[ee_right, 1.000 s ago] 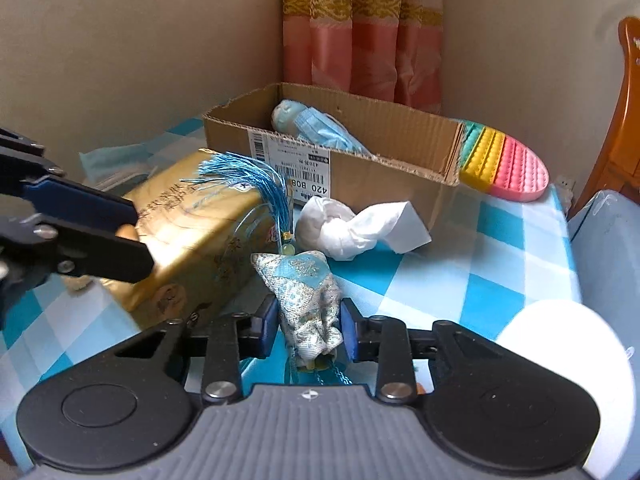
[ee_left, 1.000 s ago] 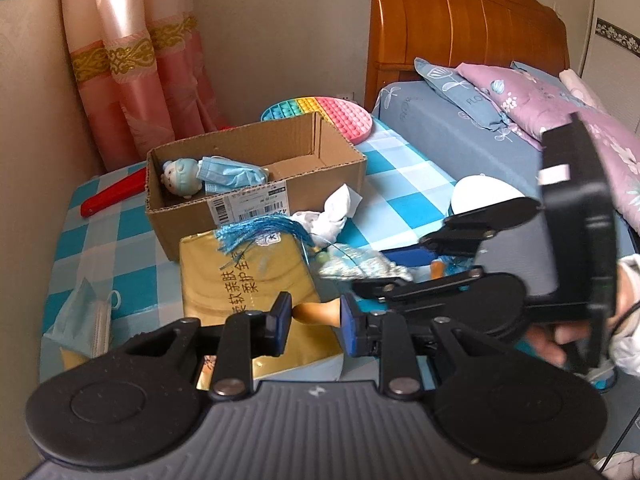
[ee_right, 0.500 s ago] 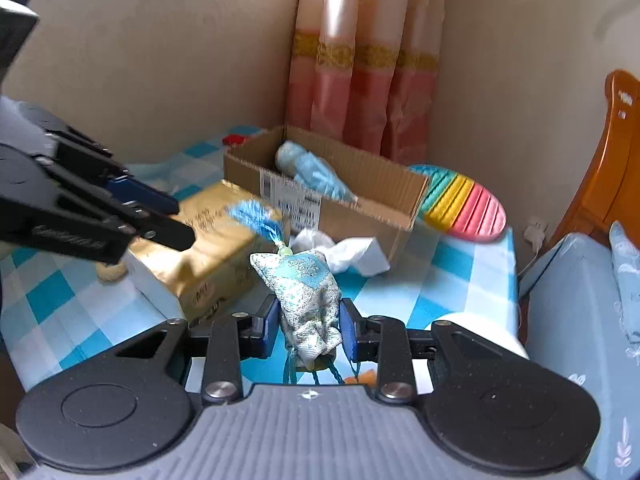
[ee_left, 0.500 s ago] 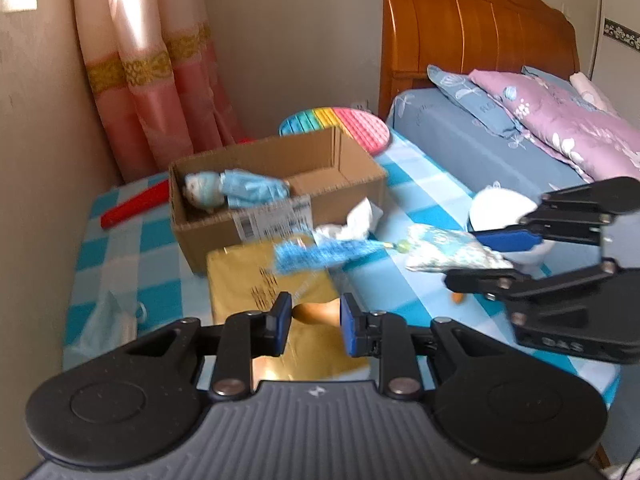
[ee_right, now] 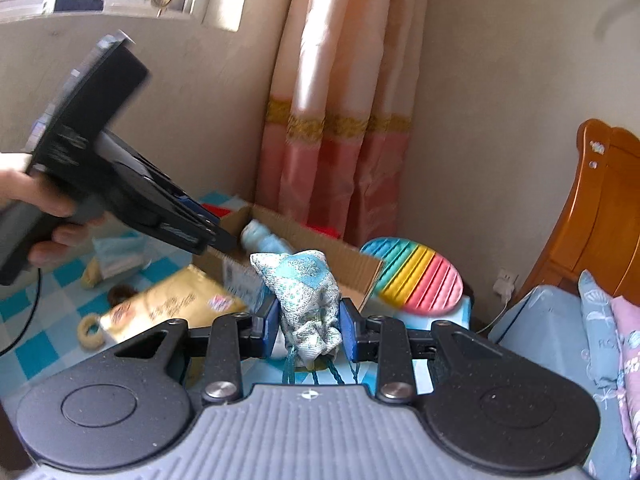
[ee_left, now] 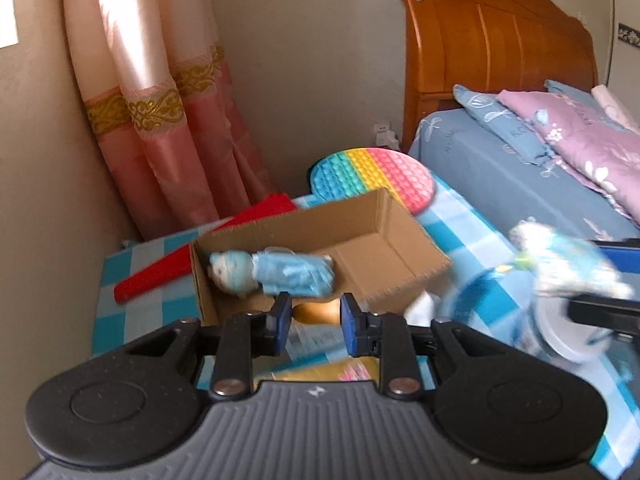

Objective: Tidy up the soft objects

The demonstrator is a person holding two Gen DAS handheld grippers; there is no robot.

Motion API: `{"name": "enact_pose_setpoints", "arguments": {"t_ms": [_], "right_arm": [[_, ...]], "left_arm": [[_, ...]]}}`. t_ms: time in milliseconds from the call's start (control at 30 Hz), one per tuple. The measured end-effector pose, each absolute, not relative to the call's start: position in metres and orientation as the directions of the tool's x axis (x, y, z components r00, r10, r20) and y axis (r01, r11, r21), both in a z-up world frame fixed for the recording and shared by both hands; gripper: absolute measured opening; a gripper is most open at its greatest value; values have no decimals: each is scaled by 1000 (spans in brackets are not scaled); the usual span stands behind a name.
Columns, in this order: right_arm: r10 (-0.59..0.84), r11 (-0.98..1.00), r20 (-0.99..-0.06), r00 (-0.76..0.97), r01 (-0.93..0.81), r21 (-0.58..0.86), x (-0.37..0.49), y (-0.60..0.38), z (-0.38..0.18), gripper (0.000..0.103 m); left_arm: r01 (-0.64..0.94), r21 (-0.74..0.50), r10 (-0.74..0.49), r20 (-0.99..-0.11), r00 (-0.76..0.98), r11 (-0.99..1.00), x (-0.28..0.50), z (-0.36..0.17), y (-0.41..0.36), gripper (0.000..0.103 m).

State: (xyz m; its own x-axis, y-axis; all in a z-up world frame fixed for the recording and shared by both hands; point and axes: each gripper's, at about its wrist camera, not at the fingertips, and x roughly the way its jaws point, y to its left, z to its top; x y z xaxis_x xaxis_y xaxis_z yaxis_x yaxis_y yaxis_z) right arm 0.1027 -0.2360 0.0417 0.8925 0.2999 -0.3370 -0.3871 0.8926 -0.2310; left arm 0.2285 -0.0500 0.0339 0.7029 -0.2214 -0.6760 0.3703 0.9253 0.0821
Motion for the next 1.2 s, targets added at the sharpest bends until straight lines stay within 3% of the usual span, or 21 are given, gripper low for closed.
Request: {"name": "enact_pose_setpoints", "arguments": {"t_ms": [133, 167, 200, 267, 400, 500, 767, 933, 1100, 1200], "right_arm": [[291, 897, -316, 903, -372, -238, 110, -239, 52, 36], [288, 898, -313, 905, -369, -240, 112, -239, 54, 36], [287, 899, -313, 905, -368, -240, 113, -239, 55, 36], [284, 900, -314, 906, -365, -239, 119, -239, 57, 36], [279, 902, -312, 908, -359, -240, 130, -239, 60, 36], [278, 904, -326, 904, -361, -230, 145, -239, 62, 36], [314, 889, -343, 885, -401, -220, 192, -223, 79, 36], [389, 829, -352, 851, -490, -269, 217, -206, 87, 36], [428, 772, -396, 812, -556, -307, 246, -186, 87, 37], [413, 756, -433, 801, -567, -327, 259, -181, 77, 45]], "left_arm": [[330, 95, -178, -687, 705, 939, 263, 24, -50, 31], [317, 92, -169, -692, 702, 944, 270, 20, -49, 42], [306, 81, -167, -694, 700, 949, 275, 17, -47, 61], [271, 52, -162, -689, 707, 961, 277, 14, -38, 81], [251, 30, -167, -669, 724, 968, 258, 18, -21, 87], [226, 37, -149, -646, 749, 973, 233, 24, -8, 101], [143, 33, -91, -628, 773, 989, 157, 16, 19, 101], [70, -48, -85, -663, 744, 996, 126, -1, 40, 101], [30, -39, -49, -687, 725, 999, 117, -11, 48, 101], [23, -34, -40, -684, 729, 999, 114, -13, 51, 101]]}}
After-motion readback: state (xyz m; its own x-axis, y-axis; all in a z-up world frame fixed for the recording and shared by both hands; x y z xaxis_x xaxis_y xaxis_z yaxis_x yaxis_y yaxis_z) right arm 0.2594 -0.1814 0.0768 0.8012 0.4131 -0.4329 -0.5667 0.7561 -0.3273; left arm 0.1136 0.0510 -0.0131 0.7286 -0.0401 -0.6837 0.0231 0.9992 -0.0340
